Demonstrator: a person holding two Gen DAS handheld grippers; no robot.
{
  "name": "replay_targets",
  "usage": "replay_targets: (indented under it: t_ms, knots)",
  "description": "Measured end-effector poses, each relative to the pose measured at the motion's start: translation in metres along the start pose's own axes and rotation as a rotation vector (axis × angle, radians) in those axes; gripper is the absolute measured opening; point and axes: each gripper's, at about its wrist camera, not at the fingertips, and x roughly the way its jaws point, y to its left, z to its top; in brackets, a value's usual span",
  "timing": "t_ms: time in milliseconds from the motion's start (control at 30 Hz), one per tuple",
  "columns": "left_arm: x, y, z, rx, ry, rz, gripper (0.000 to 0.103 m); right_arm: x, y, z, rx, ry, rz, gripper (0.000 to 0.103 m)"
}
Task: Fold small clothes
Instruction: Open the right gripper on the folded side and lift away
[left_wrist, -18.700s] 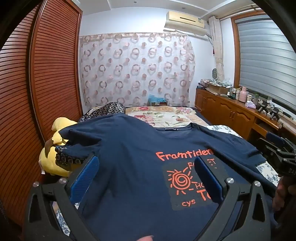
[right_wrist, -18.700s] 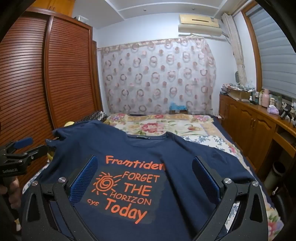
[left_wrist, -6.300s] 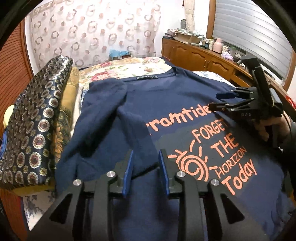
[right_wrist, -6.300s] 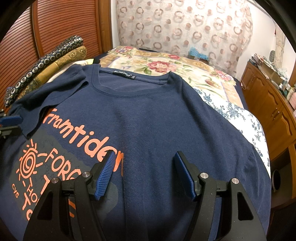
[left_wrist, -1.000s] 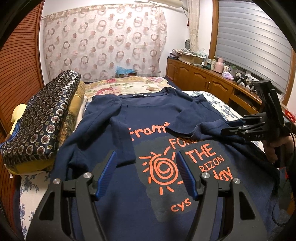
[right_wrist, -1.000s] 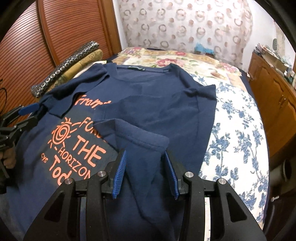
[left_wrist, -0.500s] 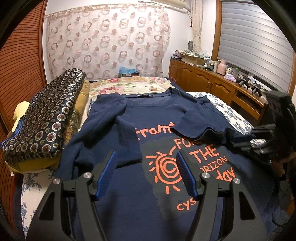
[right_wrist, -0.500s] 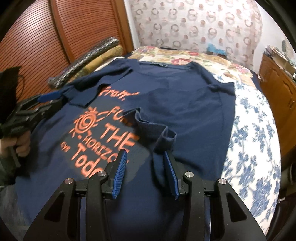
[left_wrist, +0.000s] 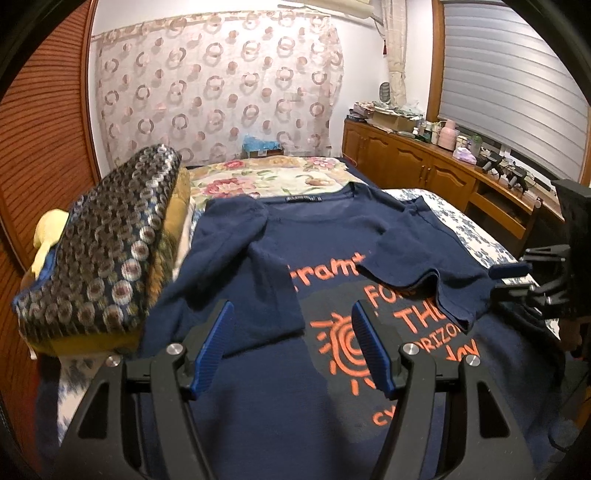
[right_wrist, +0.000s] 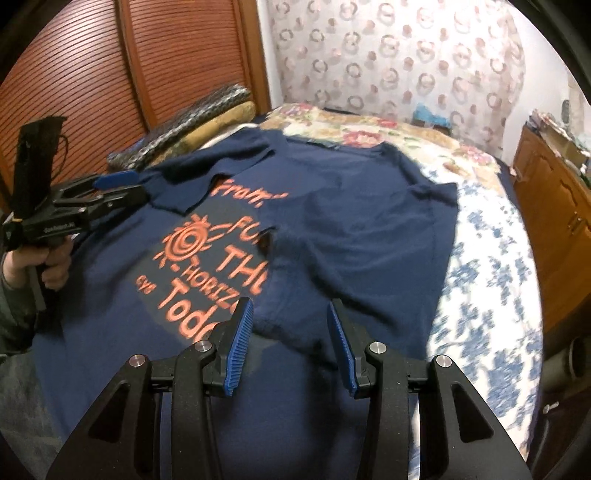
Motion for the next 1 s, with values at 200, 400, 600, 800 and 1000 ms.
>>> replay_targets:
  t_ms: [200,400,600,800,1000]
  knots:
    - [0.018,0.017,0.035,0.047,0.024,0.0,0.064,0.011,-0.042,0.026,0.019,-0.01,-0.087,0.059]
    - [0.048,0.028,0.072,0.084,0.079,0.013,0.055,0.04,-0.087,0.049,0.052,0.011,-0.148,0.06]
    - [0.088,0.03,0.094,0.085,0.153,0.004,0.048,0.072,-0.114,0.063,0.062,0.044,-0.156,0.06]
    - [0.132,0.025,0.104,0.096,0.237,0.03,0.048,0.091,-0.128,0.068,0.061,0.056,-0.154,0.061]
    - [0.171,0.027,0.104,0.09,0.308,0.06,0.048,0.094,-0.13,0.069,0.048,0.044,-0.151,0.062]
